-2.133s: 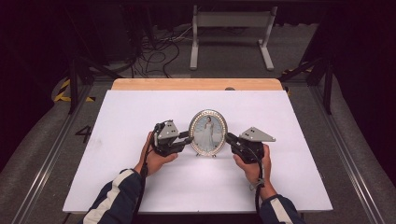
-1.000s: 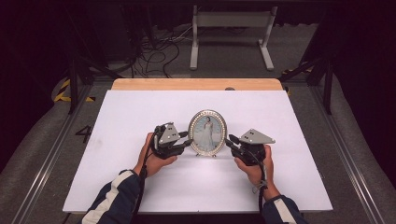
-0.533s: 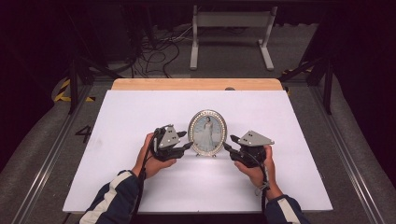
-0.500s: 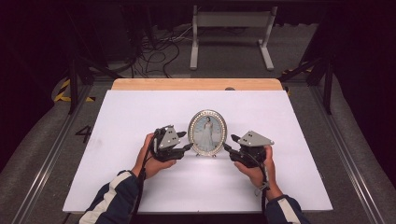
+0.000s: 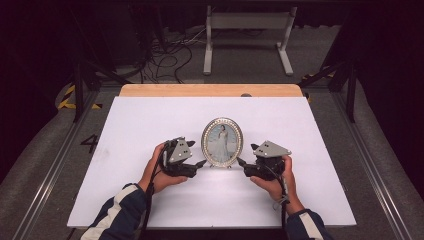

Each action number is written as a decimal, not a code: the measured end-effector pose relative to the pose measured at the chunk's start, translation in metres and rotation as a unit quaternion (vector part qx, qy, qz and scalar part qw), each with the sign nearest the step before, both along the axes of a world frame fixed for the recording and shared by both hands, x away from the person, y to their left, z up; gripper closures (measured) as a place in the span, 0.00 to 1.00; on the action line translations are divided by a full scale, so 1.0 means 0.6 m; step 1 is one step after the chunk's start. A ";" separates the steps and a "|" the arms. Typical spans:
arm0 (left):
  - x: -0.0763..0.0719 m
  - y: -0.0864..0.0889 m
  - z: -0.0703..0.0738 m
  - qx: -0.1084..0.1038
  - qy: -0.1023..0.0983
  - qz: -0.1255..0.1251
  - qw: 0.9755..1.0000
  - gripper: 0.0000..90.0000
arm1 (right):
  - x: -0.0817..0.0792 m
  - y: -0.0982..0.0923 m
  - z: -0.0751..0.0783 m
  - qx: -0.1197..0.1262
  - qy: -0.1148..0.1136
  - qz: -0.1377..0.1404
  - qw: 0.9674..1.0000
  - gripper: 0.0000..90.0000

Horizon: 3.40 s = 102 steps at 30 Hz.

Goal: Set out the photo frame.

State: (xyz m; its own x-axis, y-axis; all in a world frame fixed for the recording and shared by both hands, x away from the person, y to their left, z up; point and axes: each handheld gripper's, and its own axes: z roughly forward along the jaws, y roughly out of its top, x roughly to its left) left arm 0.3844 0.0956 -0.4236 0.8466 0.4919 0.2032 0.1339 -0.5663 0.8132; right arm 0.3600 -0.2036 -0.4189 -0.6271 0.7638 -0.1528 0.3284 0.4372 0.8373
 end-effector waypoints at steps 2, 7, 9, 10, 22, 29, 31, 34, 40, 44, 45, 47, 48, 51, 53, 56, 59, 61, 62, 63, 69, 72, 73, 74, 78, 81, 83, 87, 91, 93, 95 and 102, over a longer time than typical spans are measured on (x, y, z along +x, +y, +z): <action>0.001 0.001 -0.002 0.004 0.005 0.001 1.000 0.24 | 0.000 0.001 0.000 -0.002 0.004 0.010 1.000 0.33; 0.000 0.004 -0.007 0.006 0.023 0.001 1.000 0.15 | -0.004 0.004 0.001 -0.028 0.001 0.014 1.000 0.27; -0.003 0.007 -0.007 0.003 0.020 -0.002 1.000 0.14 | -0.005 0.002 0.000 -0.033 0.004 0.016 0.999 0.26; -0.004 0.008 -0.007 0.000 0.019 -0.001 1.000 0.13 | -0.005 0.000 -0.001 -0.035 0.004 0.014 0.999 0.24; -0.016 0.022 -0.015 0.033 0.008 -0.001 0.999 0.10 | -0.010 -0.010 -0.009 -0.051 0.007 0.010 0.999 0.21; -0.021 0.038 -0.018 0.036 0.009 0.004 0.999 0.10 | -0.011 -0.008 -0.012 -0.056 0.010 0.010 0.998 0.22; -0.024 0.042 -0.019 0.039 0.011 0.009 0.999 0.10 | -0.011 -0.009 -0.017 -0.060 0.013 0.010 0.998 0.22; -0.030 0.049 -0.020 0.043 0.008 0.009 0.999 0.10 | -0.012 -0.006 -0.019 -0.063 0.013 0.014 0.998 0.22; -0.035 0.062 -0.022 0.045 0.008 0.014 0.999 0.10 | -0.019 -0.007 -0.021 -0.064 0.009 0.017 0.998 0.21; -0.039 0.069 -0.025 0.051 0.005 0.017 0.999 0.10 | -0.023 -0.016 -0.022 -0.066 0.007 0.013 0.998 0.21; -0.040 0.072 -0.026 0.055 0.003 0.018 0.998 0.10 | -0.023 -0.018 -0.021 -0.067 0.005 0.011 0.998 0.21; -0.041 0.076 -0.026 0.054 0.006 0.020 0.998 0.09 | -0.024 -0.024 -0.020 -0.064 0.004 0.009 0.998 0.21; -0.042 0.078 -0.027 0.053 0.005 0.019 0.998 0.09 | -0.025 -0.026 -0.021 -0.065 0.003 0.007 0.998 0.21; -0.045 0.085 -0.028 0.054 0.006 0.024 0.998 0.09 | -0.029 -0.033 -0.021 -0.065 0.000 0.008 0.998 0.21; -0.048 0.090 -0.028 0.061 0.002 0.026 0.998 0.09 | -0.032 -0.037 -0.022 -0.072 -0.002 0.006 0.997 0.20; -0.051 0.102 -0.024 0.060 -0.005 0.030 0.998 0.09 | -0.038 -0.045 -0.019 -0.068 0.000 0.004 0.998 0.19; -0.054 0.116 -0.022 0.053 -0.004 0.036 0.998 0.09 | -0.044 -0.053 -0.016 -0.067 -0.004 0.002 0.998 0.19; -0.056 0.124 -0.023 0.054 -0.003 0.041 0.998 0.09 | -0.047 -0.059 -0.016 -0.072 -0.006 0.001 0.997 0.19; -0.058 0.128 -0.024 0.053 -0.001 0.043 0.998 0.09 | -0.048 -0.063 -0.017 -0.074 -0.006 -0.001 0.997 0.19; -0.059 0.131 -0.025 0.055 -0.001 0.043 0.998 0.09 | -0.050 -0.066 -0.018 -0.074 -0.006 -0.004 0.997 0.19; -0.069 0.146 -0.029 0.063 -0.003 0.045 0.997 0.09 | -0.056 -0.082 -0.021 -0.076 -0.004 -0.012 0.997 0.19; -0.072 0.158 -0.030 0.061 -0.001 0.054 0.997 0.09 | -0.059 -0.089 -0.022 -0.078 -0.004 -0.016 0.997 0.19; -0.072 0.162 -0.030 0.063 -0.002 0.053 0.997 0.09 | -0.060 -0.092 -0.022 -0.079 -0.006 -0.018 0.997 0.19; -0.074 0.165 -0.032 0.062 -0.001 0.057 0.996 0.09 | -0.061 -0.093 -0.023 -0.079 -0.006 -0.019 0.997 0.19; -0.078 0.184 -0.037 0.065 0.004 0.066 0.996 0.09 | -0.066 -0.103 -0.025 -0.080 -0.006 -0.024 0.996 0.19; -0.080 0.196 -0.041 0.062 0.005 0.070 0.996 0.09 | -0.068 -0.110 -0.026 -0.078 -0.005 -0.028 0.997 0.19; -0.082 0.204 -0.042 0.062 0.007 0.071 0.996 0.09 | -0.071 -0.116 -0.026 -0.075 -0.006 -0.032 0.997 0.19; -0.087 0.218 -0.045 0.057 0.010 0.081 0.995 0.09 | -0.075 -0.126 -0.027 -0.071 -0.006 -0.040 0.997 0.19; -0.092 0.238 -0.048 0.051 0.014 0.094 0.994 0.09 | -0.079 -0.137 -0.029 -0.069 -0.006 -0.046 0.997 0.19; -0.095 0.247 -0.050 0.048 0.016 0.100 0.994 0.09 | -0.081 -0.141 -0.031 -0.069 -0.006 -0.049 0.996 0.19; -0.097 0.257 -0.052 0.046 0.019 0.106 0.993 0.09 | -0.083 -0.145 -0.031 -0.067 -0.007 -0.052 0.996 0.19; -0.106 0.288 -0.056 0.025 0.025 0.126 0.991 0.09 | -0.090 -0.160 -0.034 -0.059 -0.011 -0.066 0.996 0.19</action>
State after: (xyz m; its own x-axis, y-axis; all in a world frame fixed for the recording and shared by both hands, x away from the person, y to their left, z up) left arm 0.3207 0.2683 -0.4572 0.7085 0.6790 0.1924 0.3159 -0.5489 0.7739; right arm 0.3058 -0.2998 -0.4394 -0.5174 0.8156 -0.2590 0.3717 0.4868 0.7905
